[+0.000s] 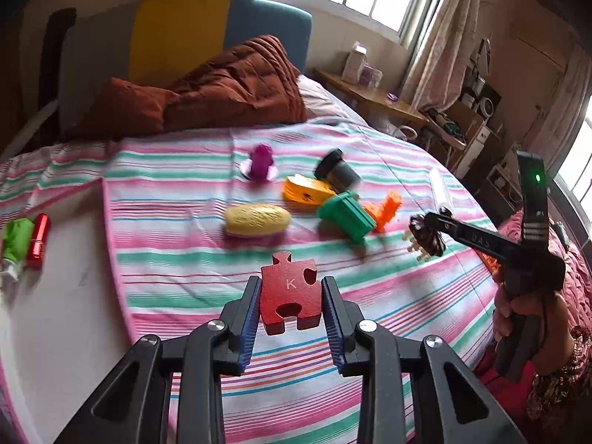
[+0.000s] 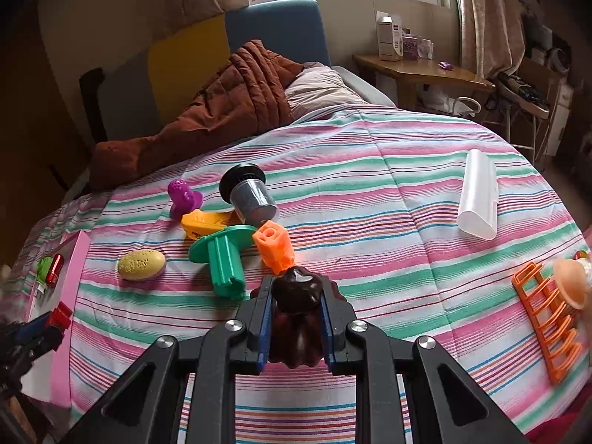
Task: Organize rigid objects
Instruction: 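Carry the red puzzle piece into the tray and open the left tool, then carry the brown brush into the tray and open the right tool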
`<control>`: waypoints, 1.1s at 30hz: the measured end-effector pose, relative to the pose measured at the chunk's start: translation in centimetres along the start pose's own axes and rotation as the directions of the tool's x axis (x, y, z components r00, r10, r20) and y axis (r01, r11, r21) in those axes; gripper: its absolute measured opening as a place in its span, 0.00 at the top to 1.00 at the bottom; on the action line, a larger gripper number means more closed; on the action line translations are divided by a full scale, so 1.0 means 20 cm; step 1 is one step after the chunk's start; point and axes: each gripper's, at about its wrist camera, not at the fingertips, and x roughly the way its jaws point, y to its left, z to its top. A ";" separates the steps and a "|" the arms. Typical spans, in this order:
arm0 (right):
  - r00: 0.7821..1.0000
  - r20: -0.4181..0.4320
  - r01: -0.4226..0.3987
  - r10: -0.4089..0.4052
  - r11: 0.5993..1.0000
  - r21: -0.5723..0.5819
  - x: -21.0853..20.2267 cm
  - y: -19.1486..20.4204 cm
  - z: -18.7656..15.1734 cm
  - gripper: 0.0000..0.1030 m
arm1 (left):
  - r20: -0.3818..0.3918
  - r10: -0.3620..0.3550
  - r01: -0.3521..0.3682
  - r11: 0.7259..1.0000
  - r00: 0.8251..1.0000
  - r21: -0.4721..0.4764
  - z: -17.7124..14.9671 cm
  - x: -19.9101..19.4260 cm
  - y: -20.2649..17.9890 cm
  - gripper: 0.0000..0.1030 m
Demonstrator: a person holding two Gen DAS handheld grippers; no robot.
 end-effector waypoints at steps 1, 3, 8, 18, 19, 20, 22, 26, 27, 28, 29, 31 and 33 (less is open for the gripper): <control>1.000 0.005 -0.010 0.010 1.000 -0.006 -0.01 0.02 0.00 0.79 | 0.007 0.011 -0.011 1.000 1.000 -0.006 0.00 -0.02 0.04 0.69; 0.999 0.012 -0.032 0.033 0.999 -0.017 -0.01 0.05 -0.01 0.79 | 0.025 0.049 -0.048 0.998 0.998 -0.029 0.01 -0.08 0.15 0.69; 0.997 0.005 -0.070 0.071 0.995 -0.065 -0.01 0.13 -0.04 0.79 | 0.043 0.165 -0.160 0.982 0.985 -0.102 0.01 -0.15 0.44 0.69; 0.986 -0.021 -0.164 0.163 0.971 -0.176 -0.03 0.37 -0.08 0.79 | -0.055 0.305 -0.308 0.915 0.951 -0.260 -0.08 -0.15 0.98 0.69; 0.983 -0.023 -0.181 0.180 0.967 -0.181 -0.04 0.41 -0.08 0.79 | -0.065 0.313 -0.319 0.909 0.947 -0.268 -0.09 -0.14 1.01 0.69; 0.981 -0.023 -0.195 0.194 0.963 -0.187 -0.05 0.44 -0.07 0.79 | -0.071 0.322 -0.329 0.904 0.944 -0.275 -0.09 -0.14 1.04 0.69; 0.974 -0.023 -0.227 0.227 0.954 -0.196 -0.06 0.53 -0.06 0.79 | -0.077 0.348 -0.356 0.892 0.934 -0.278 -0.10 -0.13 1.07 0.69; 0.956 -0.030 -0.290 0.290 0.932 -0.216 -0.07 0.71 -0.03 0.79 | -0.089 0.435 -0.444 0.865 0.896 -0.234 -0.11 -0.10 1.11 0.64; 0.953 -0.032 -0.301 0.301 0.926 -0.227 -0.06 0.76 -0.02 0.79 | -0.097 0.445 -0.455 0.860 0.890 -0.230 -0.11 -0.10 1.13 0.63; 0.950 -0.034 -0.310 0.311 0.920 -0.241 -0.06 0.82 -0.01 0.79 | -0.094 0.451 -0.460 0.857 0.888 -0.233 -0.12 -0.11 1.14 0.60; 0.947 -0.037 -0.319 0.320 0.913 -0.254 -0.06 0.87 -0.01 0.79 | -0.084 0.455 -0.461 0.853 0.886 -0.243 -0.13 -0.13 1.14 0.60; 0.939 -0.047 -0.340 0.340 0.901 -0.270 -0.05 0.96 -0.01 0.79 | -0.050 0.450 -0.446 0.853 0.892 -0.272 -0.14 -0.19 1.14 0.60; 0.930 -0.066 -0.365 0.362 0.886 -0.286 -0.03 1.06 0.00 0.79 | 0.000 0.425 -0.403 0.861 0.905 -0.310 -0.17 -0.25 1.13 0.58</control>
